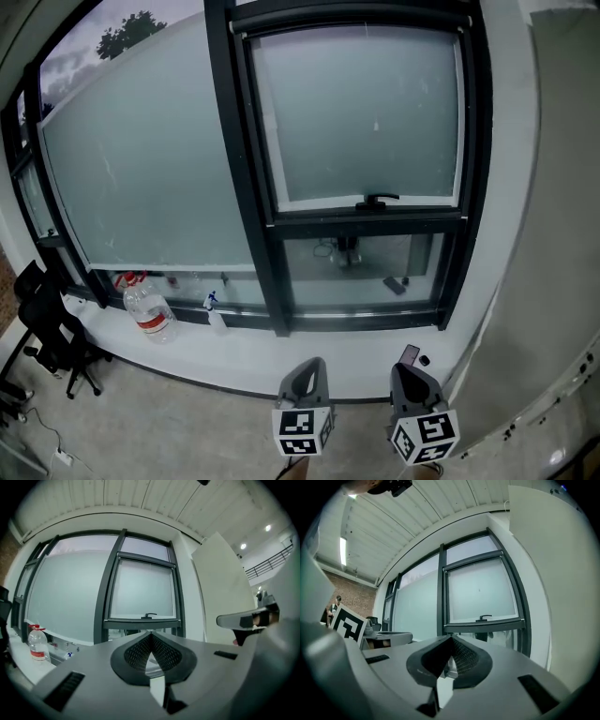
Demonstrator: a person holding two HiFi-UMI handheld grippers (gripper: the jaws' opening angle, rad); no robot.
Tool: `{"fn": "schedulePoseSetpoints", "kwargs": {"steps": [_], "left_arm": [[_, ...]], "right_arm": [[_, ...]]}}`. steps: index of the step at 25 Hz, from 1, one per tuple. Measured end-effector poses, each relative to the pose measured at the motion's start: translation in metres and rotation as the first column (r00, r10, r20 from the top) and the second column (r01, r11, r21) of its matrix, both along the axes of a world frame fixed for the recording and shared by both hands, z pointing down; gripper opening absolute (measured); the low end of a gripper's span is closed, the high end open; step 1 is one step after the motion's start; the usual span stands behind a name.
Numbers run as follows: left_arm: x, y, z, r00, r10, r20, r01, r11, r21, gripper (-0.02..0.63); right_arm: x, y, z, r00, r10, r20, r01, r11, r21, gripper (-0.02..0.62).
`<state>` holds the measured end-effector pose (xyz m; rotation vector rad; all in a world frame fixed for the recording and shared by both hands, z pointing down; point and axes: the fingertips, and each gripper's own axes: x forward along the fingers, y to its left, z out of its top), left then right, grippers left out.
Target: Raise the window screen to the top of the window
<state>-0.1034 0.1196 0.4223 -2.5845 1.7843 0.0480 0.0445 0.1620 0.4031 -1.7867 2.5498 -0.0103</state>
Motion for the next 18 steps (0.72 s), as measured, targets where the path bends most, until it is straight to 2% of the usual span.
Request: {"fn": "schedulePoseSetpoints", "kwargs": {"steps": [10,18], "left_arm": [[-0.006,0.004,-0.021,0.999,0.044,-0.003,-0.044,0.998,0.045,0.003],[0.007,0.007,-0.007,0.995,0.095,-0.018,-0.094,0.995,0.024,0.003]], "right_arm": [[-0.002,0.003,-0.009,0.999,0.041,0.029,-0.041,0.999,0.01,0.005],[-0.004,0.004,-0.008,0.998,0.06,0.008,-0.061,0.998,0.021,0.005]]}}
